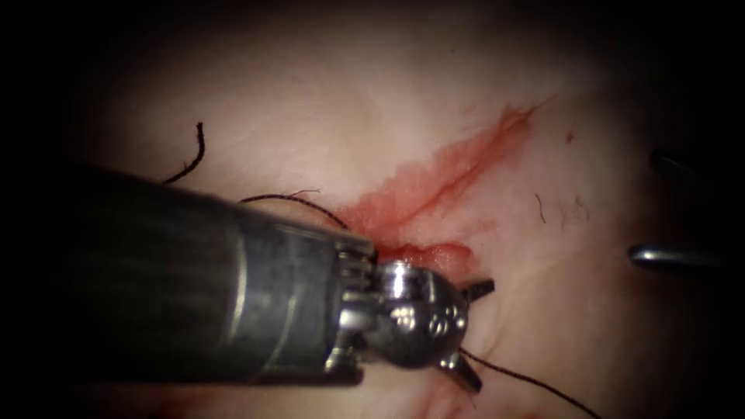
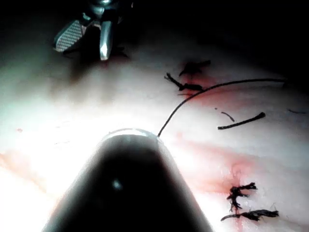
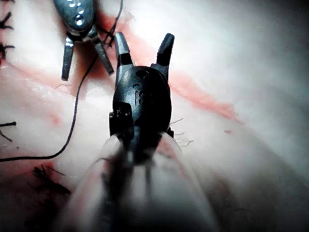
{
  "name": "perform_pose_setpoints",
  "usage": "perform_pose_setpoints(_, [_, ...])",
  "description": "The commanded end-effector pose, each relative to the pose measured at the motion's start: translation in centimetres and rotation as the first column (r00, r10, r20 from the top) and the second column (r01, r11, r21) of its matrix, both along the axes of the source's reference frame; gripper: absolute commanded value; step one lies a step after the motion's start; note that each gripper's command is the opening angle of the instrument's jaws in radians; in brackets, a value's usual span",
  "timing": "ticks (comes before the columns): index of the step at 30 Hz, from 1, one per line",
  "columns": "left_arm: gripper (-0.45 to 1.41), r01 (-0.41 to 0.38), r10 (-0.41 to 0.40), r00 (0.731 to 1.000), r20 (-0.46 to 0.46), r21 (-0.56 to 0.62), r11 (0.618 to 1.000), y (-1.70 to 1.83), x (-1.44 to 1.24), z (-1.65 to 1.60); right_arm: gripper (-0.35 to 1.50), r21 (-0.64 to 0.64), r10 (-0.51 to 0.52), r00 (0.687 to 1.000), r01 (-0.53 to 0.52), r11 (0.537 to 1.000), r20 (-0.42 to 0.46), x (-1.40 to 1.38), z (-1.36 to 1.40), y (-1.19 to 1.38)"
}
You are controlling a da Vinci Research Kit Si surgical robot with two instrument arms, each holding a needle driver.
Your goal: Wound Closure
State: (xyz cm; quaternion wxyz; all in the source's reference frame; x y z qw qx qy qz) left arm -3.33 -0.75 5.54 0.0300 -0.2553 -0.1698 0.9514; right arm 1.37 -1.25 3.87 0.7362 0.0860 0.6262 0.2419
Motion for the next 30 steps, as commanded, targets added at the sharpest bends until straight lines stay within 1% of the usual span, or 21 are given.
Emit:
perform_pose_setpoints(1, [0.47,-0.009,0.009,1.000,-0.008,-0.003,1.000,0.00,-0.05,0.12,1.26,-0.002,0.002,1.000,-0.002,1.000,-0.002,0.11,0.03,0.01])
perform_pose_setpoints(3, [0.42,-0.013,0.013,1.000,-0.024,0.003,1.000,-0.02,-0.06,0.28,1.28,-0.003,0.003,1.000,-0.003,1.000,-0.002,0.12,0.03,0.00])
perform_pose_setpoints(4, [0.32,-0.018,0.019,0.999,-0.031,0.036,0.999,-0.04,-0.06,0.40,1.28,-0.003,0.003,1.000,-0.003,1.000,-0.002,0.13,0.01,-0.01])
perform_pose_setpoints(5, [0.16,-0.028,0.030,0.999,-0.029,0.052,0.998,-0.06,-0.06,0.43,1.28,-0.003,0.001,1.000,-0.001,1.000,-0.004,0.13,0.01,-0.02])
perform_pose_setpoints(6, [0.05,-0.042,0.044,0.999,-0.026,0.064,0.997,-0.08,-0.06,0.46,1.28,-0.003,0.000,1.000,0.000,1.000,-0.004,0.13,0.00,-0.02])
perform_pose_setpoints(8, [0.02,-0.052,0.055,0.998,-0.036,0.084,0.995,-0.14,-0.06,0.49,1.28,-0.002,-0.004,1.000,0.004,1.000,-0.007,0.14,0.00,-0.02])
perform_pose_setpoints(9, [-0.03,-0.058,0.061,0.997,-0.037,0.084,0.995,-0.16,-0.07,0.49,1.28,-0.002,-0.004,1.000,0.004,1.000,-0.007,0.14,0.00,-0.02])
perform_pose_setpoints(12, [-0.43,-0.055,0.059,0.998,-0.036,0.095,0.994,-0.17,-0.09,0.45,1.28,-0.003,-0.004,1.000,0.003,1.000,-0.007,0.14,0.01,-0.02])
perform_pose_setpoints(14, [-0.45,-0.064,0.067,0.997,-0.030,0.100,0.993,-0.16,-0.10,0.39,1.28,-0.003,-0.004,1.000,0.004,1.000,-0.007,0.14,0.01,-0.02])
perform_pose_setpoints(16, [-0.45,-0.045,0.050,0.998,-0.036,0.124,0.991,-0.16,-0.10,0.32,1.28,-0.003,-0.004,1.000,0.004,1.000,-0.007,0.14,0.01,-0.03])
perform_pose_setpoints(17, [-0.45,0.009,0.001,0.998,-0.057,0.169,0.986,-0.13,-0.07,0.24,1.28,-0.004,-0.004,1.000,0.004,1.000,-0.006,0.15,0.02,-0.03])
perform_pose_setpoints(18, [-0.45,0.046,-0.033,0.997,-0.077,0.178,0.983,-0.10,-0.05,0.20,1.28,-0.005,-0.004,1.000,0.004,1.000,-0.006,0.15,0.02,-0.03])
perform_pose_setpoints(20, [-0.45,0.115,-0.097,0.989,-0.115,0.162,0.980,0.02,0.01,0.12,1.28,-0.005,-0.004,1.000,0.004,1.000,-0.006,0.15,0.02,-0.04])
perform_pose_setpoints(21, [-0.45,0.162,-0.143,0.981,-0.135,0.147,0.976,0.08,0.05,0.08,1.28,-0.005,-0.004,1.000,0.004,1.000,-0.006,0.15,0.03,-0.04])
perform_pose_setpoints(22, [-0.45,0.233,-0.211,0.963,-0.165,0.129,0.964,0.19,0.12,0.02,1.28,-0.005,-0.003,1.000,0.003,1.000,-0.006,0.15,0.03,-0.04])
perform_pose_setpoints(23, [-0.45,0.283,-0.261,0.948,-0.184,0.107,0.953,0.27,0.18,-0.02,1.28,-0.005,-0.003,1.000,0.003,1.000,-0.006,0.16,0.03,-0.04])
perform_pose_setpoints(25, [-0.45,0.352,-0.335,0.920,-0.203,0.056,0.934,0.45,0.33,-0.11,1.30,-0.006,-0.002,1.000,0.002,1.000,-0.005,0.17,0.03,-0.04])
perform_pose_setpoints(26, [-0.45,0.388,-0.374,0.903,-0.211,0.029,0.921,0.56,0.45,-0.16,1.30,-0.006,-0.002,1.000,0.002,1.000,-0.005,0.18,0.03,-0.04])
perform_pose_setpoints(28, [-0.45,0.431,-0.420,0.881,-0.220,0.006,0.902,0.74,0.66,-0.21,1.30,-0.002,-0.002,1.000,0.002,1.000,-0.007,0.20,0.04,-0.06])
perform_pose_setpoints(30, [-0.42,0.472,-0.460,0.857,-0.232,-0.005,0.882,0.92,0.94,-0.22,1.30,0.001,-0.005,1.000,0.005,1.000,-0.011,0.23,0.05,-0.09])
